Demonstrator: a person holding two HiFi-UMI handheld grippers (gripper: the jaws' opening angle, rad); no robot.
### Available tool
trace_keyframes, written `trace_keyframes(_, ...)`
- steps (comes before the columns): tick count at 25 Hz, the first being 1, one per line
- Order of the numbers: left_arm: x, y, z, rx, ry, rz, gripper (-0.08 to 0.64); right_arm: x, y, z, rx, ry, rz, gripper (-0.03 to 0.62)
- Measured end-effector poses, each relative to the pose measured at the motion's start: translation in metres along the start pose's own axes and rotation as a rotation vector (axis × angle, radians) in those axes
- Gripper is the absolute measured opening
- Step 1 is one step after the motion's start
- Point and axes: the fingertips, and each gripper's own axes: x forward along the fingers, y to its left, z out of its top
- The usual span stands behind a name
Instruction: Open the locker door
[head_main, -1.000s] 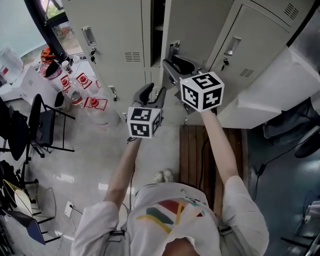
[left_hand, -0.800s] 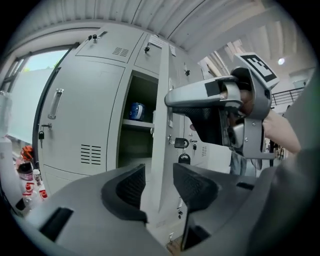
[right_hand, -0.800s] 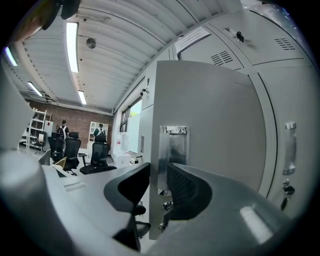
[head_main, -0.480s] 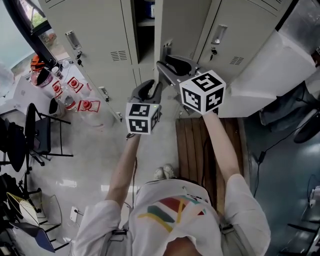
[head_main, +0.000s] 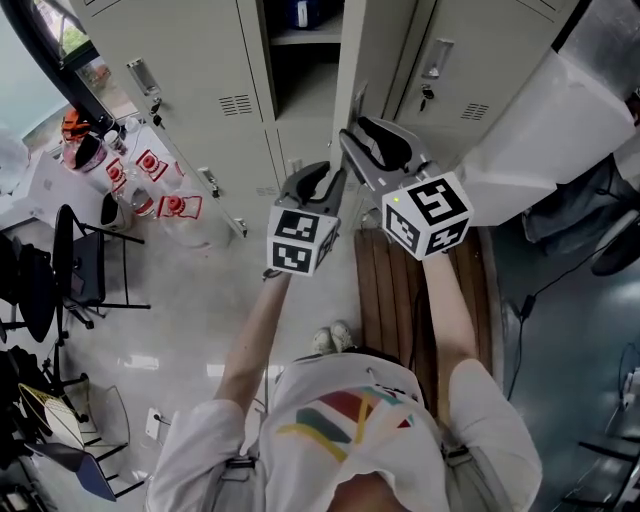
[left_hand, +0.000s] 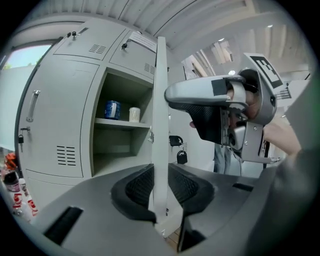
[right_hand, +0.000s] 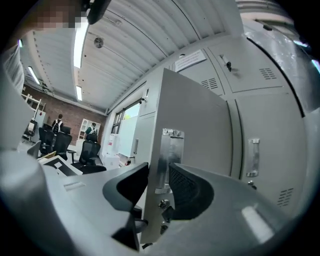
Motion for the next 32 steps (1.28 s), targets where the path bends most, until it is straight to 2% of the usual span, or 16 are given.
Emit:
trace_keyframes(5, 0.001, -0.013, 0.000, 0.008, 0.018, -0.023, 0.094, -0.040, -0.013, -0.003, -0.019, -0.019, -0.115, 0.118)
trace_keyframes(12, 0.008, -0.031, 0.001, -0.011, -0.002, -0.072, 0.095, -0.089, -0.040, -0.024, 0.013, 0.005, -0.268, 0.092)
trace_keyframes(18, 0.019, -0.058, 0.001, 0.006, -0.004, -0.134, 0.095, -0.116, -0.054, -0.049, 0.070, 0.039, -0.350, 0.083)
trace_keyframes(25, 0.036, -0.089, 0.002, 0.014, 0.001, -0.210, 0.094, -0.142, -0.061, -0.062, 0.046, 0.076, -0.453, 0.083)
trace_keyframes(32, 0.056, -0.122, 0.005, 0.029, 0.006, -0.285, 0.092, -0.179, -0.072, -0.075, 0.073, 0.103, -0.543, 0.083)
